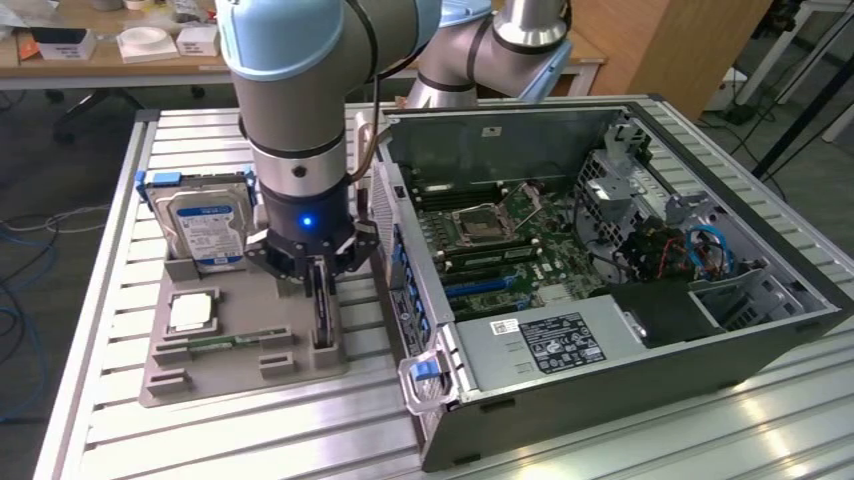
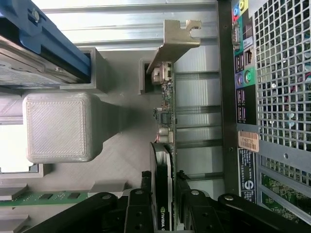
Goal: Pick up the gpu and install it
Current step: 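Pick up the gpu and move the gpu toward the slot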
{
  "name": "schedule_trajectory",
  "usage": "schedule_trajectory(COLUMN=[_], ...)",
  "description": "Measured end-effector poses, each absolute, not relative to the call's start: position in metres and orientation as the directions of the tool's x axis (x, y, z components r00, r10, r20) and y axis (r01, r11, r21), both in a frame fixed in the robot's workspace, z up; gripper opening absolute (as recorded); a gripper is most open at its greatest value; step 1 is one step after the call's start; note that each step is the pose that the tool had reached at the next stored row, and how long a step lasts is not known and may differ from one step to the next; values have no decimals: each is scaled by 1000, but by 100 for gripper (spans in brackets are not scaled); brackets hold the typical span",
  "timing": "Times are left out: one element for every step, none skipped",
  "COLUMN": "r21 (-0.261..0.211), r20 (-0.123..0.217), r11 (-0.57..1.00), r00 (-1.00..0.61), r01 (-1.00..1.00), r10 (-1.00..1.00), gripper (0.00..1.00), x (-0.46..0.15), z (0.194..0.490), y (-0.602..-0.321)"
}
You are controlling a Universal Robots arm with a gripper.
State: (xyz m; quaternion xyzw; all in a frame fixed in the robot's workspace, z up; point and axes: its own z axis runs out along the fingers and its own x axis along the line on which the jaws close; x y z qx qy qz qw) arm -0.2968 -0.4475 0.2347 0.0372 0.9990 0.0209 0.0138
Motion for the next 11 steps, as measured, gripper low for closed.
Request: schedule_trajectory(r21=[43,43,43,43,43,43,43,43,43,43,43], r20=[-26,-26,-26,-26,-27,-27,-27,-27,-27,-27,-27], r11=[996,996,996,996,996,996,996,996,996,996,996], r00=[-997,-997,-997,-997,-997,-997,-997,-997,-997,-997,-997], r01=[74,74,74,74,74,74,74,74,73,73,73], r10=[75,75,75,75,75,75,75,75,75,75,75], gripper=[33,33,33,33,33,33,33,33,33,33,33], x=[-297,-298,-298,-298,-298,-298,-298,-298,-298,-298,-298], z=[235,235,235,235,235,235,234,234,234,234,234], y=[-448,-448,-448,-448,-448,-448,-448,-448,-448,-448,-448])
